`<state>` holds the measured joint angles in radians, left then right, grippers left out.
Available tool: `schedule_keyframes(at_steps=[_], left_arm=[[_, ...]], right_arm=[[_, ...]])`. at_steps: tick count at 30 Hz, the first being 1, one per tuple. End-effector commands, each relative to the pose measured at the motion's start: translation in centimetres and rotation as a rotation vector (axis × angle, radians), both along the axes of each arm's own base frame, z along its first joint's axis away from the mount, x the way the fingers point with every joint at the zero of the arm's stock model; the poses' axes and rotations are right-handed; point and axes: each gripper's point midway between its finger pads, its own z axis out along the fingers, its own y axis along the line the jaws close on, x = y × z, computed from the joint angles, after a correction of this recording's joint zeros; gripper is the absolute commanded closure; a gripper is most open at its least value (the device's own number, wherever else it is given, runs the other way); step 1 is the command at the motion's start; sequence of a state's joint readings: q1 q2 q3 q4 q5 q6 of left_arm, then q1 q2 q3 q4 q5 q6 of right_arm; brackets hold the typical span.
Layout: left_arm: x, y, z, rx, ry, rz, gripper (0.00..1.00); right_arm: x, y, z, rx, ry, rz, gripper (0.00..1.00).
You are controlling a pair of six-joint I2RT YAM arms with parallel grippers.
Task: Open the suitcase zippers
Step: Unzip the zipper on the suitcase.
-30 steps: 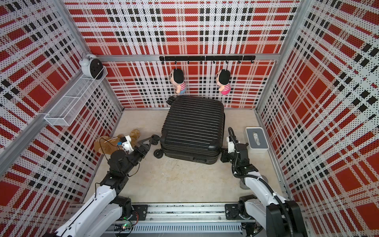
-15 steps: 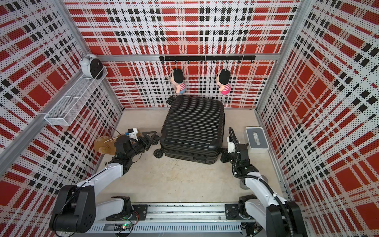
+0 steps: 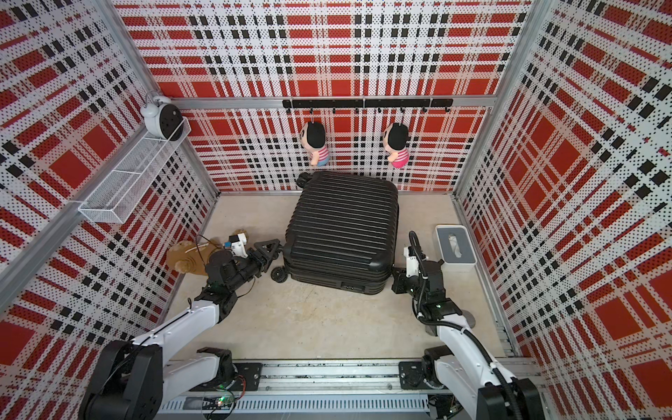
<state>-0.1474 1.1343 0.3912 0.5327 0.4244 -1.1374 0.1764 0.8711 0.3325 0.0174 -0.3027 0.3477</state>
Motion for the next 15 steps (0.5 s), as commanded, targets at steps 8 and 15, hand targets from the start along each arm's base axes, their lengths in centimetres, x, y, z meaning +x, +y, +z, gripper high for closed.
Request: schedule_keyframes(at_steps=[8, 15], left_arm=[[-0.3, 1.1, -0.2, 0.044, -0.039, 0.046, 0.82], [-1.0, 3.9, 1.4, 0.165, -0.056, 0.148, 0.25]], right_arm=[[-3.4, 3.4, 3.3, 0.091, -0.084, 0.162, 1.00], [-3.7, 3.5, 2.6, 0.063, -0.068, 0.144, 1.00]])
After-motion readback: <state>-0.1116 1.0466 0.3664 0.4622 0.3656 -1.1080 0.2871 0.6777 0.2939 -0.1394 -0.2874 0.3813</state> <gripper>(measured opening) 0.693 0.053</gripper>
